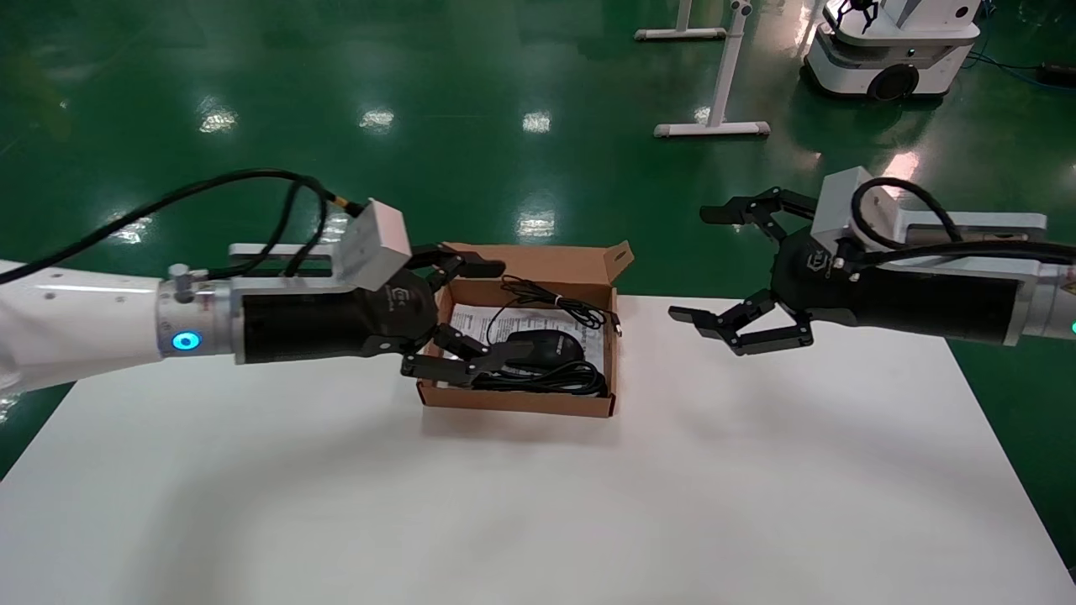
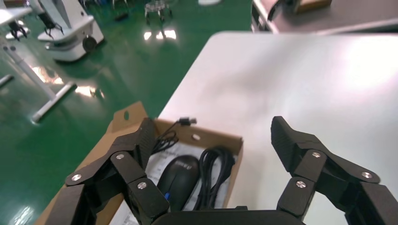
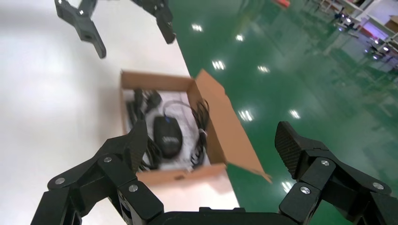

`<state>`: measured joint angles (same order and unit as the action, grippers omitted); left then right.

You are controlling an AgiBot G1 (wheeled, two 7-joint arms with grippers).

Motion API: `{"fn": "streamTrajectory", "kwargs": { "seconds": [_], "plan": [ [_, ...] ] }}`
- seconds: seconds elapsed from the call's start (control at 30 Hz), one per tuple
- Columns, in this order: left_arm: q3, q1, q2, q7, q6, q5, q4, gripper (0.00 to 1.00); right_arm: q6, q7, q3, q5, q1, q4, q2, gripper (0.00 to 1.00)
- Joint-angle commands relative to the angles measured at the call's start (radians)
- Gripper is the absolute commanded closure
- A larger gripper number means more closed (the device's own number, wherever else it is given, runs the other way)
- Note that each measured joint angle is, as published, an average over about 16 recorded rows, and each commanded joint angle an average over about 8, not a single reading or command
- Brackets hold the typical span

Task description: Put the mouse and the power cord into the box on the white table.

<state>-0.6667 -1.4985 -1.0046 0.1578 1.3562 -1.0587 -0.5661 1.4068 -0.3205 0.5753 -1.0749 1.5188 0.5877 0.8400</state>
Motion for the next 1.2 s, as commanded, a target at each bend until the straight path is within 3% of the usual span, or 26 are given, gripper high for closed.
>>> {"fn": "streamTrajectory", "kwargs": {
  "seconds": [0.03,0.97,1.2],
  "plan": [
    [0.023,0.025,0.023,-0.02,0.008,0.019,-0.042,0.0,0.005,0.031,-0.018,0.021,-0.027,0.043,-0.014,0.0],
    [0.338,0.37,0.343,-0.301,0.122,0.286,-0.626,0.0,0.081,0.464,-0.27,0.315,-0.406,0.636,-0.209,0.0],
    [0.398,0.436,0.404,-0.353,0.144,0.338,-0.74,0.0,0.091,0.511,-0.301,0.351,-0.453,0.713,-0.233,0.0]
  ]
}}
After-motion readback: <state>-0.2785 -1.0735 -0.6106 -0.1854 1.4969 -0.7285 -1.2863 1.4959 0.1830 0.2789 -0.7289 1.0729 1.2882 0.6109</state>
